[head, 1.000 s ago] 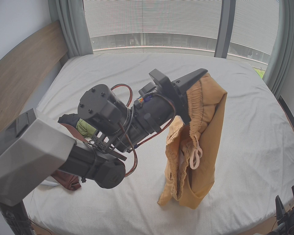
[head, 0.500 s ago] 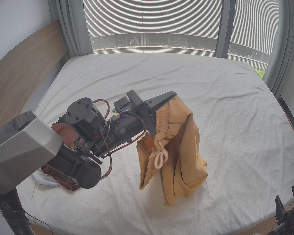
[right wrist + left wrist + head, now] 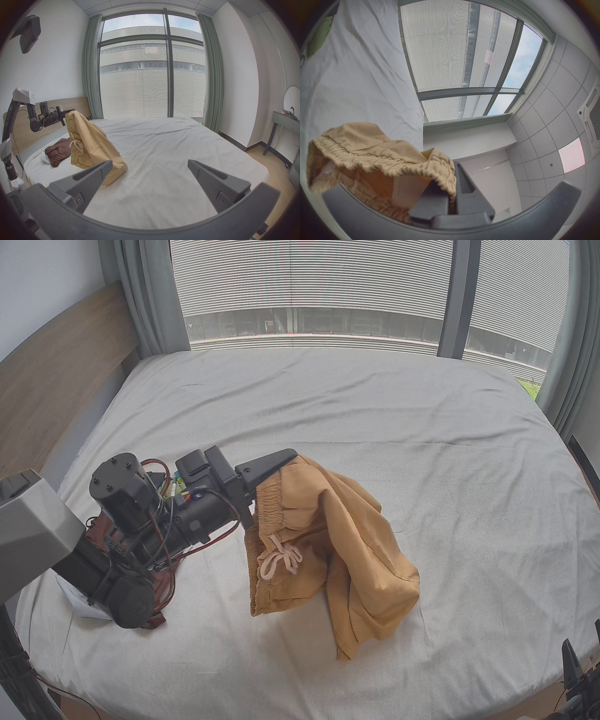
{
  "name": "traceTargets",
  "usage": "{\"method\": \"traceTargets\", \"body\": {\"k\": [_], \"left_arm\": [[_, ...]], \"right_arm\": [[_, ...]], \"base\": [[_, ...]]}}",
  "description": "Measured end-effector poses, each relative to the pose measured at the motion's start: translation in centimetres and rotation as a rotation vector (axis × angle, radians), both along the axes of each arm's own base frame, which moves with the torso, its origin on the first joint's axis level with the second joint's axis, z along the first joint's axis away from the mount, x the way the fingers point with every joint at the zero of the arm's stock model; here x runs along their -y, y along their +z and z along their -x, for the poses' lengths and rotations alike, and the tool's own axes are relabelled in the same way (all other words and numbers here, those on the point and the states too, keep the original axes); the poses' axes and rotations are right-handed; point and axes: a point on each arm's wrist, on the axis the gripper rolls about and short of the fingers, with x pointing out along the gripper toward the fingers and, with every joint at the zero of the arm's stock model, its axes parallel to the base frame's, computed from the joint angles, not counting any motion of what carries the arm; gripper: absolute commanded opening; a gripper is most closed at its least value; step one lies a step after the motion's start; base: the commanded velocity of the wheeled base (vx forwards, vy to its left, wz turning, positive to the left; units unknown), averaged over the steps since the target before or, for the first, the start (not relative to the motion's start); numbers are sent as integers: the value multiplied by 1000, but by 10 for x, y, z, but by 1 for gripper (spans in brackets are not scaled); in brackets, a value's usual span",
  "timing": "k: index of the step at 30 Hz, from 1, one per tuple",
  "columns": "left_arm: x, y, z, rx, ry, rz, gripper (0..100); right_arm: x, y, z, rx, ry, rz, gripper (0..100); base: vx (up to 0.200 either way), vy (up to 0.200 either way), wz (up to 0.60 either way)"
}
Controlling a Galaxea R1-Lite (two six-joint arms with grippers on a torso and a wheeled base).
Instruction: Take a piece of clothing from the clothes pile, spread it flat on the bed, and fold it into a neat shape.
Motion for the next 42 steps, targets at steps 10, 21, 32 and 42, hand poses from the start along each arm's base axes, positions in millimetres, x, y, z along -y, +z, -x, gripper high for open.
{"method": "traceTargets", "body": {"k": [10,21,32,42], "left_arm": [[-37,-17,14,136,41,-199,0],[-76,-39,13,252,89,-375,0],[-83,-58,2,292,126,-458,0],[-85,-62,-3,289,134,-462,0]], "right_arm": [[0,0,0,0,0,2,100],[0,0,0,0,0,5,100],[0,0,0,0,0,3,100],[0,1,0,8,-14,-15,100]], "base": [[0,0,0],[0,0,0],[0,0,0],[0,0,0]]}}
